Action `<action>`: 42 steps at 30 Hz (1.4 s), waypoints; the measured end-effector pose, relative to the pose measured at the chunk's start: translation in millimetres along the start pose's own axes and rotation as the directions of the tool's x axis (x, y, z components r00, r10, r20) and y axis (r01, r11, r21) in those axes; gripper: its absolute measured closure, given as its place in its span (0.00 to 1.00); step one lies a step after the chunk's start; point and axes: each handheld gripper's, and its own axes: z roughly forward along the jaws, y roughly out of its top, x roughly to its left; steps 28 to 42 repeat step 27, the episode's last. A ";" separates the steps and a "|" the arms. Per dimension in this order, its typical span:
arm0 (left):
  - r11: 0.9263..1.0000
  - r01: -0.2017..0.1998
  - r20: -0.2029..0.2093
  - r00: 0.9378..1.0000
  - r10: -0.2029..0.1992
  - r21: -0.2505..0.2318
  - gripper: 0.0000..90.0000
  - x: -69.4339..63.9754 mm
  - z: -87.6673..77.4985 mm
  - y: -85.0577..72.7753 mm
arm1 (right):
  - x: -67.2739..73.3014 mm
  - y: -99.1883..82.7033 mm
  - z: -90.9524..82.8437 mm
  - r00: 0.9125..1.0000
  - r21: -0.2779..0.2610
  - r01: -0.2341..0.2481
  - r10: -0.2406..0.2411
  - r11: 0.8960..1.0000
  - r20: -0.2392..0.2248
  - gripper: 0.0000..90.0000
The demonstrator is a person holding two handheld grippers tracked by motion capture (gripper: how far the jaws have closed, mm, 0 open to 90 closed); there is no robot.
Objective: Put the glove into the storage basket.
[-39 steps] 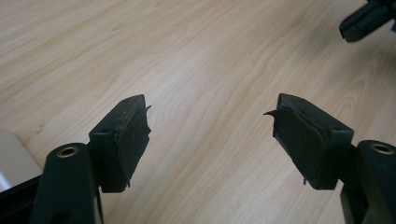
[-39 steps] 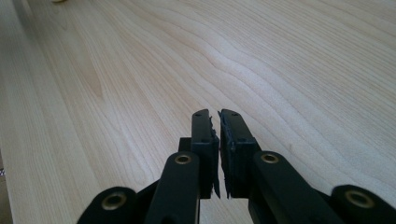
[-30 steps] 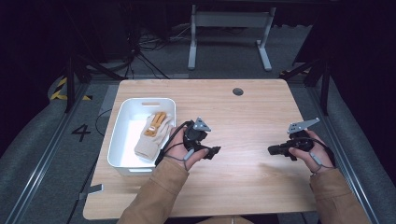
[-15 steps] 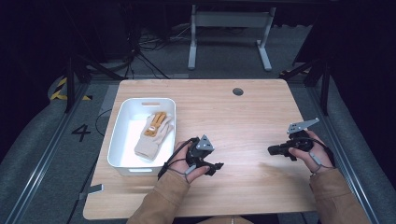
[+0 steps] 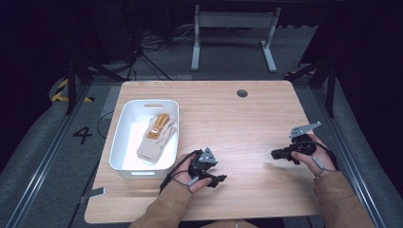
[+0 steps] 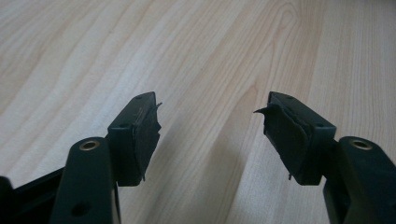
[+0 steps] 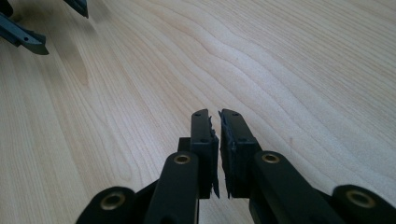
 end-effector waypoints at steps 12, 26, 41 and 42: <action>0.999 -0.051 0.020 0.999 0.050 0.017 0.40 -5.5 9.2 -4.9 | -4.7 -3.7 7.7 1.000 -0.012 0.022 -0.022 1.000 -0.014 0.94; 0.999 -0.045 0.003 0.999 0.045 -0.005 0.38 -5.7 5.1 -2.5 | -5.0 -4.3 11.7 1.000 -0.002 0.026 -0.026 1.000 -0.006 0.94; 0.999 -0.043 0.000 0.999 0.043 -0.011 0.38 -5.6 4.4 -2.2 | -5.0 -4.3 11.4 1.000 -0.004 0.025 -0.025 1.000 -0.006 0.94; 0.999 -0.043 0.000 0.999 0.043 -0.011 0.38 -5.6 4.4 -2.2 | -5.0 -4.3 11.4 1.000 -0.004 0.025 -0.025 1.000 -0.006 0.94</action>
